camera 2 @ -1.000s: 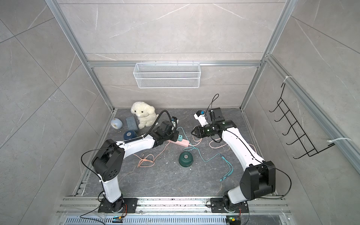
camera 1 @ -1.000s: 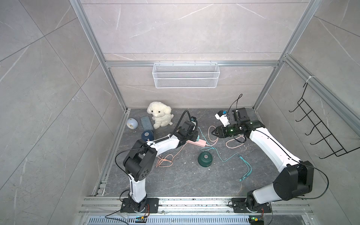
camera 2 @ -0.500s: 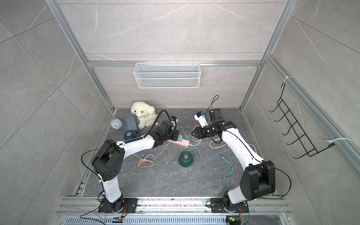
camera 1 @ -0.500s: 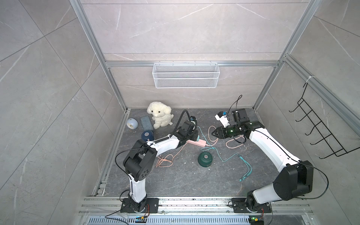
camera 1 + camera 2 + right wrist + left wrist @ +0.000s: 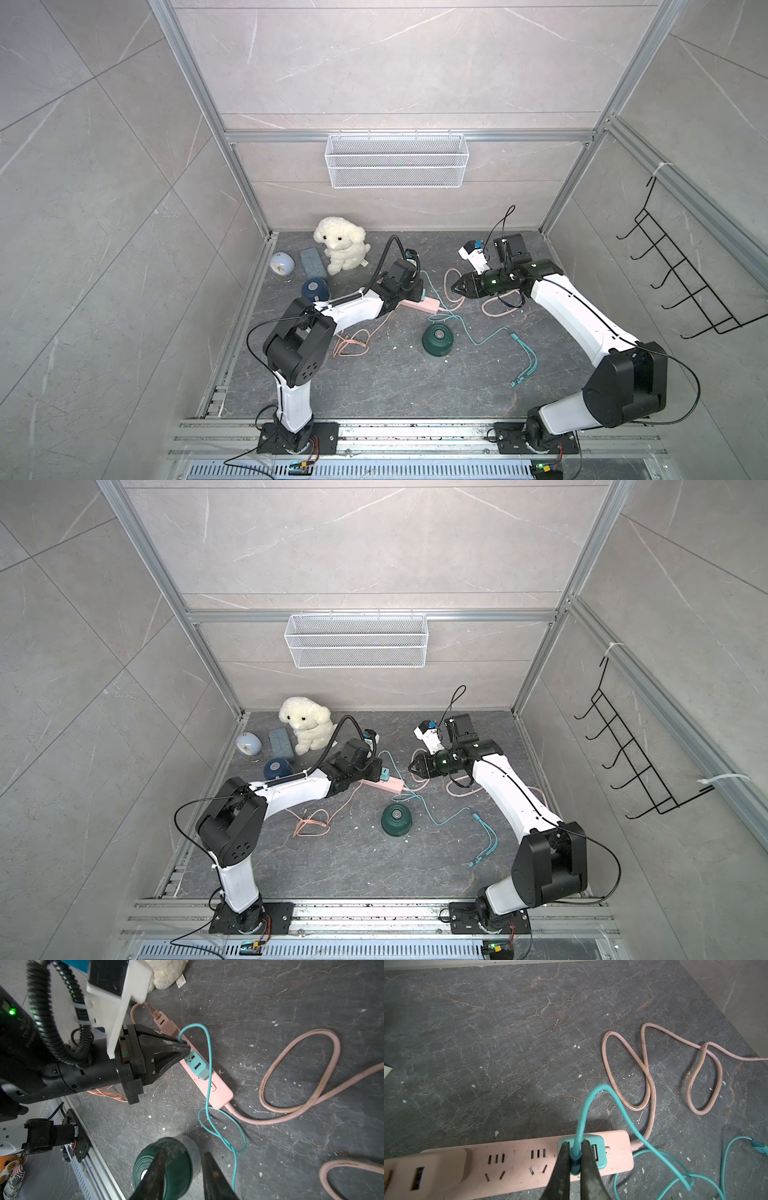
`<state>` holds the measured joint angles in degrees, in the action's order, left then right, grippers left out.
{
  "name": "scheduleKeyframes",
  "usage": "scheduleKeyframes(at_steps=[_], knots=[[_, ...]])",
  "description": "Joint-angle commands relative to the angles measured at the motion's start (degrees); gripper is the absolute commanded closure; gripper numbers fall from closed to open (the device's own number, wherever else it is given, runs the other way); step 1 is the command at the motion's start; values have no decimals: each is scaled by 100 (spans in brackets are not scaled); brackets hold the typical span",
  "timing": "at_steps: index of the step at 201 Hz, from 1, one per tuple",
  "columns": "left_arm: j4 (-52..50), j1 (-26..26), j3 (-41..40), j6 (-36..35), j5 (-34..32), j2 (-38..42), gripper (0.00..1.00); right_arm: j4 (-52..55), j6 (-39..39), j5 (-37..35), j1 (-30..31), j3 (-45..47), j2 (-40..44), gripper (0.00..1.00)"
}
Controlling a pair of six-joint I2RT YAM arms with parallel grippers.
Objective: Charge the cordless meat grinders
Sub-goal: Insert the charging cable into the plug.
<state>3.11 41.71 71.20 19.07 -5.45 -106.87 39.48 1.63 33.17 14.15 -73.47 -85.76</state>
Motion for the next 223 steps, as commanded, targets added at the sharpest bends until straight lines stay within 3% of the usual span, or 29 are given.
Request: scheduleKeyframes(at_steps=[1, 109, 150, 182, 223], knots=[[242, 30, -36, 72, -66, -1, 100, -28, -41, 116, -26, 50, 115, 67], [246, 48, 70, 66, -352, -299, 100, -20, -31, 150, -25, 54, 102, 67], [177, 220, -116, 39, -844, -264, 100, -44, -58, 96, -27, 65, 103, 67], [441, 525, -411, 400, -1678, -241, 100, -62, -129, 82, -26, 76, 133, 68], [611, 782, -514, 743, -1938, -395, 100, -121, -213, 154, -27, 160, 155, 69]])
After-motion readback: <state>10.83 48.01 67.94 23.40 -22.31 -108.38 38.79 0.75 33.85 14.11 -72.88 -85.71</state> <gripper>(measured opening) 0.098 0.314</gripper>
